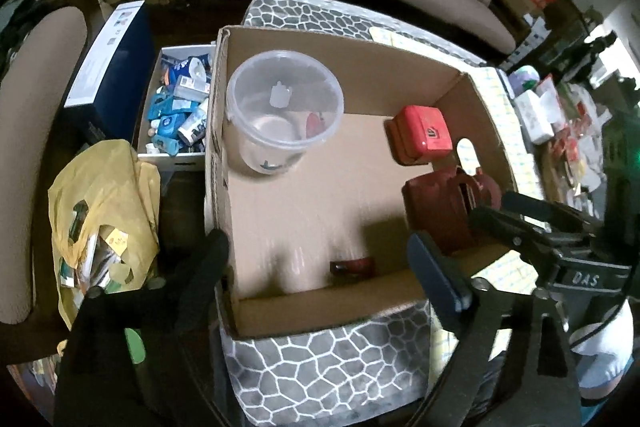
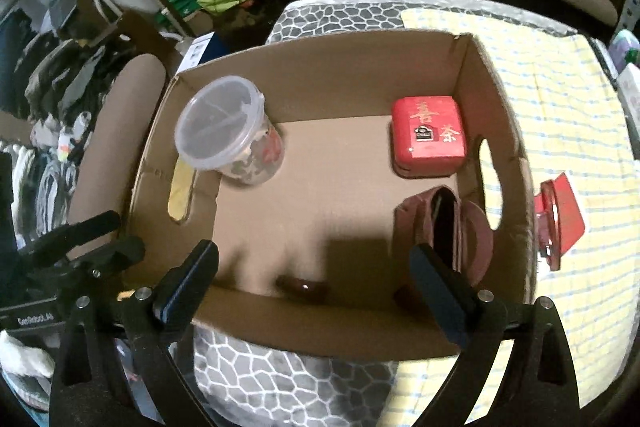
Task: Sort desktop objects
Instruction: 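Withdraw the left tool from the box toward the red card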
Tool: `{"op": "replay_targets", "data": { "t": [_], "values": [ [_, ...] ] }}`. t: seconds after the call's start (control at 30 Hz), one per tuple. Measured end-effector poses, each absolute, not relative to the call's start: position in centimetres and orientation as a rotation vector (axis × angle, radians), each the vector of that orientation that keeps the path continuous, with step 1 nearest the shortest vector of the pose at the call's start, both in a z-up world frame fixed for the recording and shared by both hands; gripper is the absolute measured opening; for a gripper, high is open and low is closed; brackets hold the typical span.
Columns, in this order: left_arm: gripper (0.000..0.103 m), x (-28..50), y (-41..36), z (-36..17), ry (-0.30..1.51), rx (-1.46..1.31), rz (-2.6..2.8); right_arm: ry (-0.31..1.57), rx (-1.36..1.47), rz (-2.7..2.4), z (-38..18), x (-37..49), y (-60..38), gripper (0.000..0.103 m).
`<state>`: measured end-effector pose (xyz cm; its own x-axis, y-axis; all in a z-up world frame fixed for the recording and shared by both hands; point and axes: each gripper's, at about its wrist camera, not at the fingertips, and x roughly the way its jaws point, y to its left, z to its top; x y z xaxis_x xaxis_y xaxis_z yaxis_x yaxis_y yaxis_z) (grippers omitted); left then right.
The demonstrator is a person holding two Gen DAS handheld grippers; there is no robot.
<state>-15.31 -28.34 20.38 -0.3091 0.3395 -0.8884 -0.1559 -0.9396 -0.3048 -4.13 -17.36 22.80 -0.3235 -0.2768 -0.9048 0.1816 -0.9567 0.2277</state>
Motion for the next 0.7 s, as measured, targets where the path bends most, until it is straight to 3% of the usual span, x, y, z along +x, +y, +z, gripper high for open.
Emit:
{"op": "replay_targets", "data": {
  "t": [0.27, 0.7],
  "values": [
    [0.103, -12.5, -26.9, 20.9, -0.165, -1.583, 2.354, -0.021, 1.554, -2.403, 24.1, -0.8, -16.8, 0.098],
    [0.103, -7.3, -23.1, 21.4, -0.083, -1.442, 2.447, 0.079, 1.452, -2.534, 24.4, 4.6, -13.1, 0.098]
  ]
}}
